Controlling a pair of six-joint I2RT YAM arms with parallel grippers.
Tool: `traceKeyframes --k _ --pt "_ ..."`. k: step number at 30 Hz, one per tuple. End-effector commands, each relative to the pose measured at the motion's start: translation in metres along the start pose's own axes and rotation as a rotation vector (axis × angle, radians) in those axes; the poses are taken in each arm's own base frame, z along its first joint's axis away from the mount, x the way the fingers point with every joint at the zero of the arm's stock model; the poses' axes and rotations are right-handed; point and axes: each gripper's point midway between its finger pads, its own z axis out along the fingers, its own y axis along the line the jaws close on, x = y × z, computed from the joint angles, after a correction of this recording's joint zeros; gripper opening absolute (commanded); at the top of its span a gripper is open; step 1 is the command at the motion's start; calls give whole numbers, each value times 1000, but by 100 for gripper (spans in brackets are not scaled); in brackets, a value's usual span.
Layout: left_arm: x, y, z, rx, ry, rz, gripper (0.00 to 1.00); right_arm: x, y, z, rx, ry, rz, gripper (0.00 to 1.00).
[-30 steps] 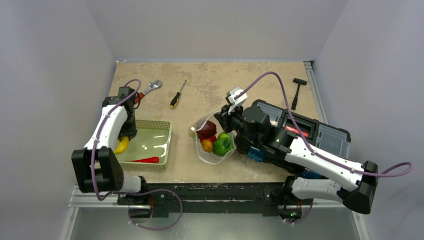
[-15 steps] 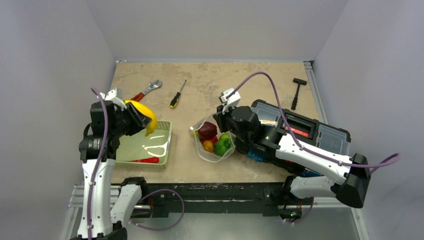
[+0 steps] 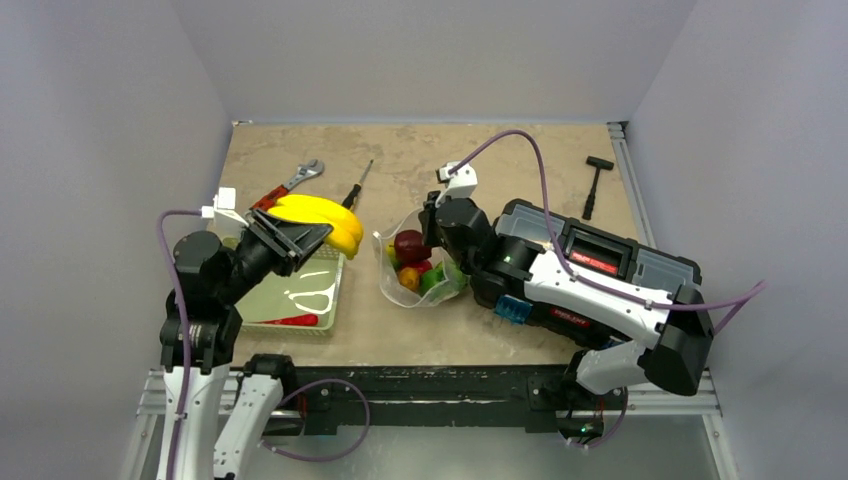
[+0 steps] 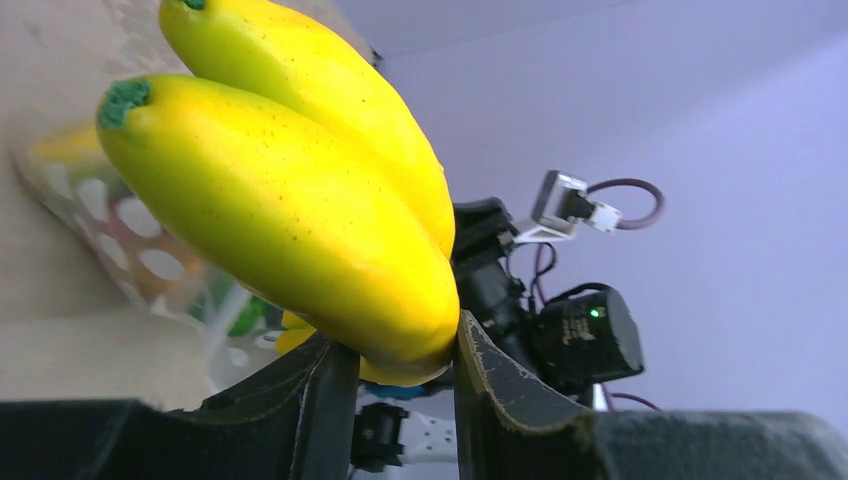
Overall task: Place the food in the zip-top bag and seal the zipper
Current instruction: Place the fake fruit in the zipper food storage bag.
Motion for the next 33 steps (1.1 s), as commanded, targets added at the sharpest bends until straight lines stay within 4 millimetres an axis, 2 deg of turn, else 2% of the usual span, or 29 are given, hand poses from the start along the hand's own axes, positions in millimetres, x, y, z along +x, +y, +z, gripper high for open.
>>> traceKeyframes --k 1,5,9,10,16,19,23,28,33 --pt "3 -47 2 158 42 -184 0 -45 11 -3 34 -109 177 0" --pt "18 -60 6 183 99 -212 0 -47 17 3 29 -111 237 0" --pt "38 -59 23 187 157 -248 0 -44 22 6 31 -96 299 0" --pt "40 -56 27 188 155 -241 0 -42 29 6 0 -77 320 0" --pt "26 -55 37 295 -14 -76 0 -47 42 -1 -66 -56 377 0" --pt "30 -53 46 336 -17 -73 0 -49 45 -4 -83 -49 390 0" --pt "47 -46 56 360 2 -99 0 -50 42 -6 -71 -57 420 0" --pt "57 -37 50 329 -27 -35 0 -51 35 -6 -34 -66 475 0" --pt "76 -15 51 281 12 -20 0 -62 29 -10 -22 -95 536 0"
